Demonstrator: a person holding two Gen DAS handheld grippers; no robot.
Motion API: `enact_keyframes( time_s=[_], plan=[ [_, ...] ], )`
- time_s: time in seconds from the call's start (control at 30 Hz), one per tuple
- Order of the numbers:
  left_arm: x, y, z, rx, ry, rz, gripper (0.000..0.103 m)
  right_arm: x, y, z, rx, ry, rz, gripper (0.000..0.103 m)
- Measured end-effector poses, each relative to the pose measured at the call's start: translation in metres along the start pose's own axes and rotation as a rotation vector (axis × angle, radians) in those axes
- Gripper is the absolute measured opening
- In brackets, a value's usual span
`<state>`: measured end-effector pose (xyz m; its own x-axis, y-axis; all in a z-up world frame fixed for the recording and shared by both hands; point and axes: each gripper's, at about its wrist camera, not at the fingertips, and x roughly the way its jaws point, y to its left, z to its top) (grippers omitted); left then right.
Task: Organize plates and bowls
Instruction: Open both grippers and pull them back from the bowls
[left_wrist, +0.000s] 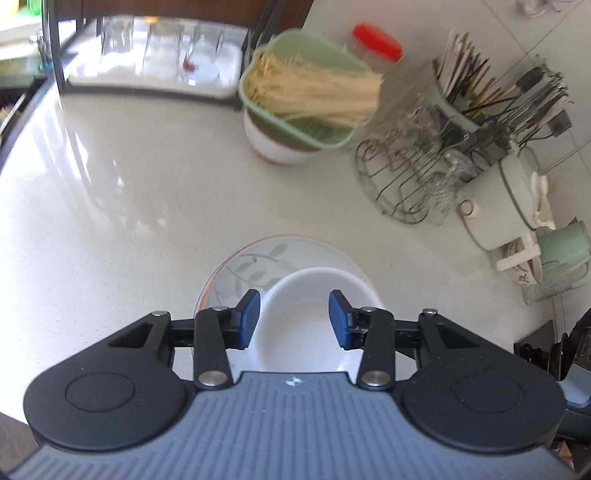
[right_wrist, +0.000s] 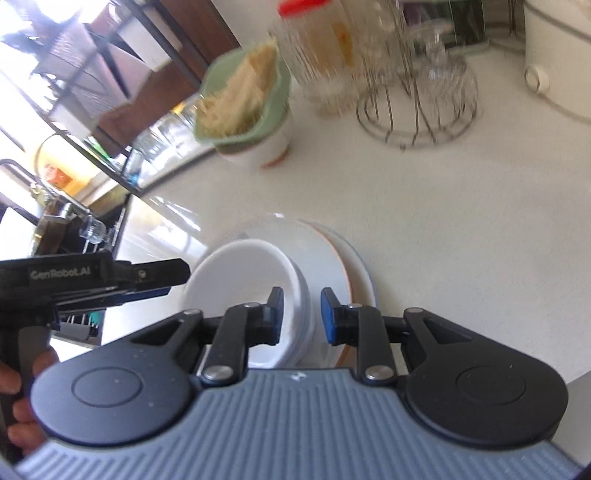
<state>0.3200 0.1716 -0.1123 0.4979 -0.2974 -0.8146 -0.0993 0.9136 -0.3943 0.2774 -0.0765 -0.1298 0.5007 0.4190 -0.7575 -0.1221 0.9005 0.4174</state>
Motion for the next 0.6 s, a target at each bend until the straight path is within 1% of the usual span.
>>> enact_keyframes(
  time_s=[0.13, 0.33, 0.37, 0.43, 0.5, 0.6],
  plan=[
    [-0.03, -0.016, -0.001, 0.026, -0.067, -0.019, 0.048, -0.03, 0.002, 0.003, -0.043, -0.065, 0.019, 0.026],
    [-0.078, -0.051, -0.008, 0.113, -0.154, 0.008, 0.048, -0.082, 0.01, 0.009, -0.119, -0.185, 0.04, 0.026],
    [-0.084, -0.057, -0.01, 0.131, -0.165, 0.009, 0.051, -0.09, 0.01, 0.009, -0.127, -0.203, 0.044, 0.026],
    [-0.096, -0.068, -0.018, 0.173, -0.185, 0.038, 0.056, -0.105, 0.011, 0.007, -0.167, -0.231, 0.03, 0.026],
    [-0.106, -0.077, -0.028, 0.195, -0.208, 0.076, 0.056, -0.115, 0.01, 0.003, -0.19, -0.249, 0.015, 0.026],
    [-0.124, -0.084, -0.047, 0.2, -0.228, 0.073, 0.059, -0.131, 0.006, -0.007, -0.199, -0.27, 0.031, 0.026]
  ],
)
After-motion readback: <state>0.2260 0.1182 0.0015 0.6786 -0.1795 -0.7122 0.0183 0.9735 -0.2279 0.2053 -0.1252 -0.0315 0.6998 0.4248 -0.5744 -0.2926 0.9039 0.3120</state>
